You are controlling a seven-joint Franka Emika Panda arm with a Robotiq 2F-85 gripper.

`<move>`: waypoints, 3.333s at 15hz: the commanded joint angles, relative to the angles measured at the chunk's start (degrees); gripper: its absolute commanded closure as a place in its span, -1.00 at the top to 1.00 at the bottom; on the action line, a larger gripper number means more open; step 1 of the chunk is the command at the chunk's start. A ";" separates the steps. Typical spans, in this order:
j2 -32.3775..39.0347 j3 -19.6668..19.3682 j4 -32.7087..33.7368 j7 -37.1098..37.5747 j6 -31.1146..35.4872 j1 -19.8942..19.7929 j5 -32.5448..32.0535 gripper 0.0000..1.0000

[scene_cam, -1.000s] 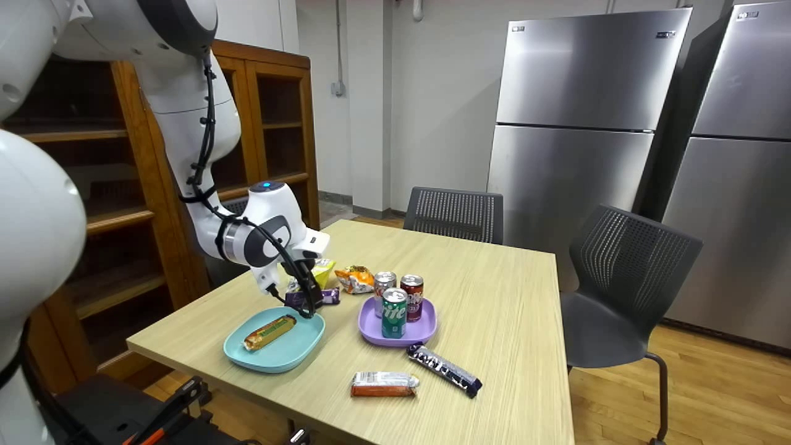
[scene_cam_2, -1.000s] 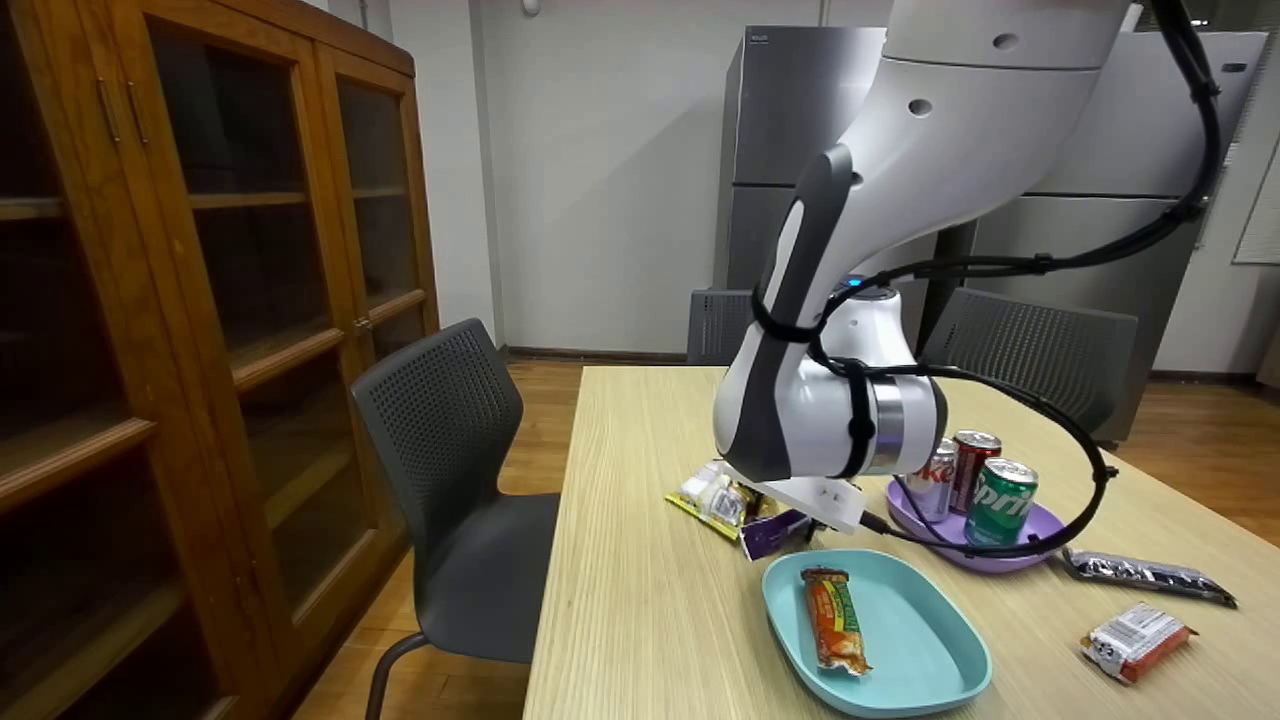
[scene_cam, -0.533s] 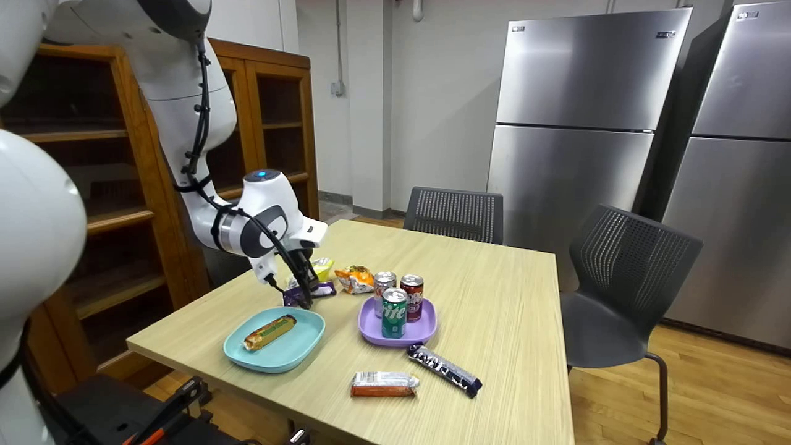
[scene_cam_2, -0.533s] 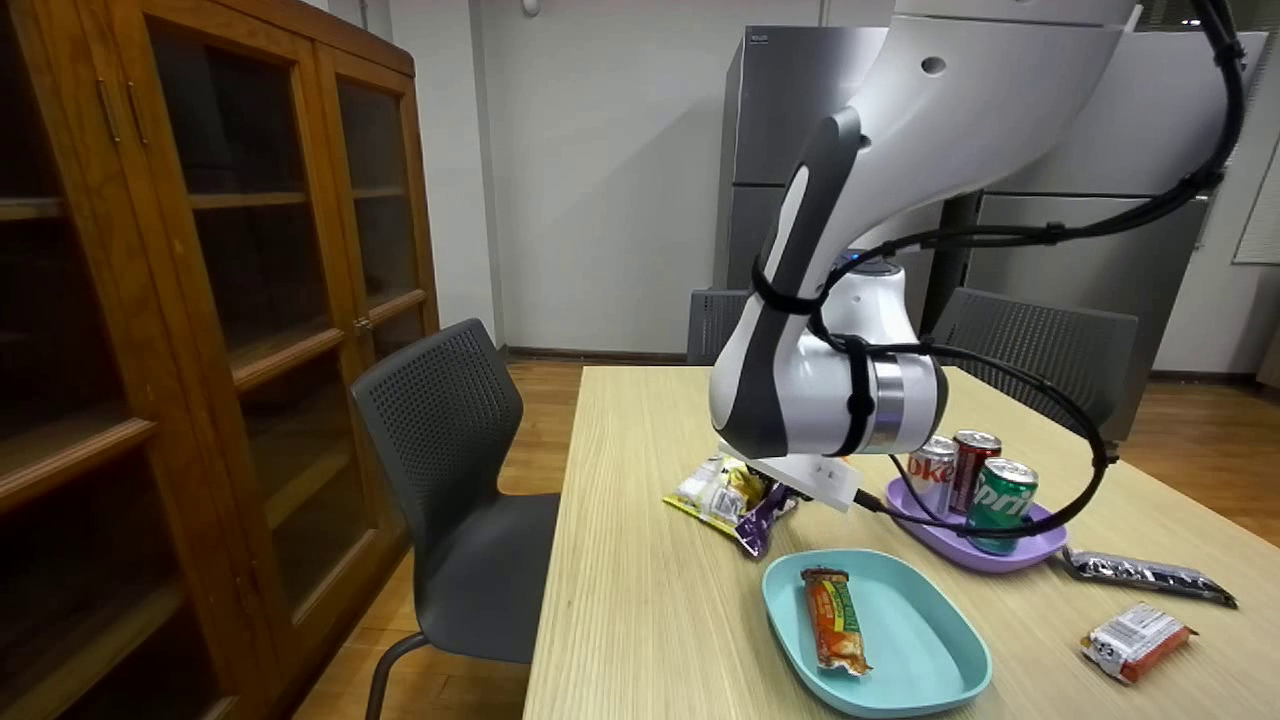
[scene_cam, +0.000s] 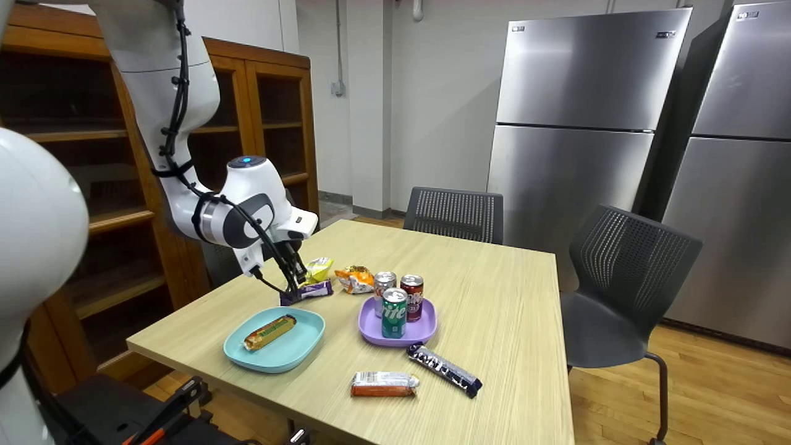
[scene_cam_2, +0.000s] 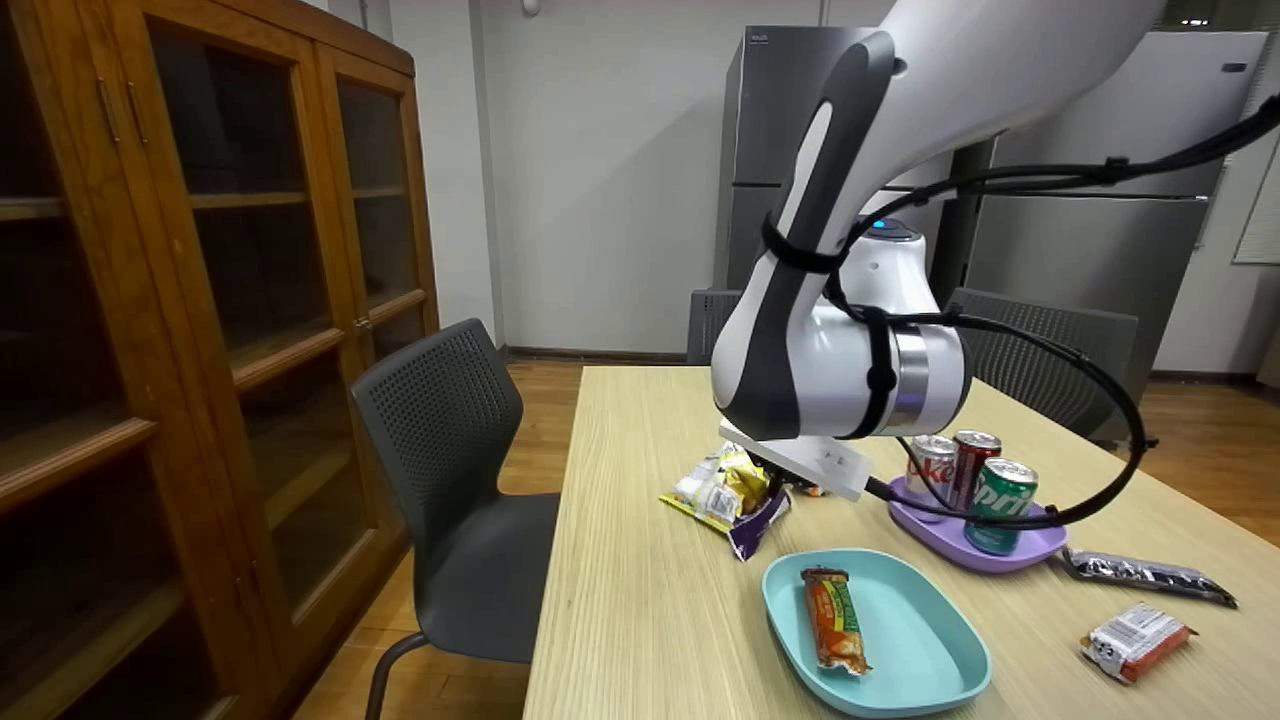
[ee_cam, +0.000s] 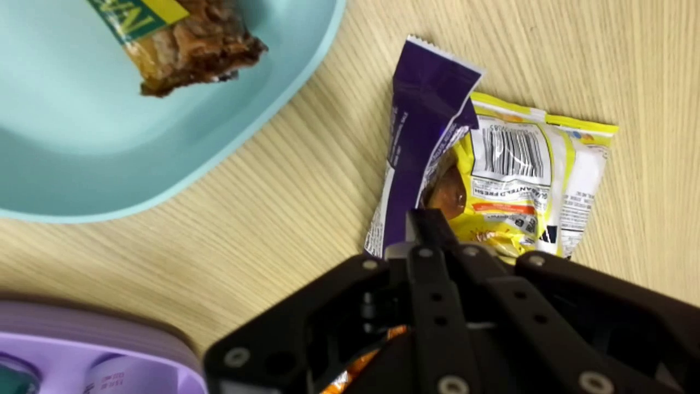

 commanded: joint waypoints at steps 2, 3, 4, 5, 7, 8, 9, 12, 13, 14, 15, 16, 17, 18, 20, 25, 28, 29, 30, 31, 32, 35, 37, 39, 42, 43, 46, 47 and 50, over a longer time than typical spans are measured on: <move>-1.58 1.47 -2.18 -1.56 -0.60 -0.62 0.74 -0.32; -1.36 1.64 -2.12 -1.55 -0.49 -0.77 0.72 -0.19; -1.14 1.95 -1.97 -1.49 -0.22 -1.21 0.73 -0.02; -1.04 2.42 -1.80 -1.53 -0.14 -1.78 0.66 0.10; -0.80 2.89 -1.32 -1.57 -0.21 -2.47 0.55 0.41; -0.67 3.21 -1.11 -1.63 -0.33 -2.87 0.46 0.57; -0.44 3.58 -0.83 -1.68 -0.49 -3.32 0.37 0.71; 0.36 4.53 0.02 -1.88 -0.92 -4.52 0.13 1.00; 0.69 4.69 0.34 -1.91 -1.08 -4.76 0.08 1.00; 0.91 5.00 0.58 -1.95 -1.13 -5.11 0.04 1.00; 1.18 5.14 0.89 -2.00 -1.23 -5.33 0.00 1.00; 1.49 5.42 1.23 -2.05 -1.36 -5.70 -0.05 1.00; 1.81 5.59 1.58 -2.07 -1.47 -5.94 -0.08 1.00; 2.16 5.76 1.94 -2.09 -1.58 -6.19 -0.10 1.00; 2.89 6.04 2.64 -2.11 -1.75 -6.61 -0.11 1.00; 4.71 6.98 4.45 -2.33 -2.31 -7.73 -0.31 1.00; 5.46 7.39 5.26 -2.51 -2.59 -8.14 -0.36 1.00; 5.65 7.38 5.45 -2.51 -2.70 -8.16 -0.33 1.00; 5.79 7.42 5.62 -2.49 -2.82 -8.25 -0.30 0.50; 5.92 7.51 5.77 -2.53 -2.88 -8.36 -0.32 0.47; 6.01 7.53 5.88 -2.54 -2.93 -8.40 -0.33 0.31; 6.32 8.02 6.22 -2.67 -3.03 -8.91 -0.40 -0.16; 6.54 8.31 6.46 -2.76 -3.06 -9.26 -0.44 -0.47; 6.60 8.63 6.53 -2.86 -2.95 -9.67 -0.48 -0.77; 6.68 9.08 6.74 -2.96 -2.95 -10.23 -0.49 -0.93; 6.69 9.25 6.75 -3.02 -2.93 -10.45 -0.50 -0.92; 6.44 9.70 6.66 -3.24 -2.92 -10.98 -0.55 -0.93; 6.04 9.87 6.36 -3.43 -2.91 -11.13 -0.63 -0.92; 4.16 10.19 4.64 -4.34 -2.55 -11.24 -0.98 -0.92</move>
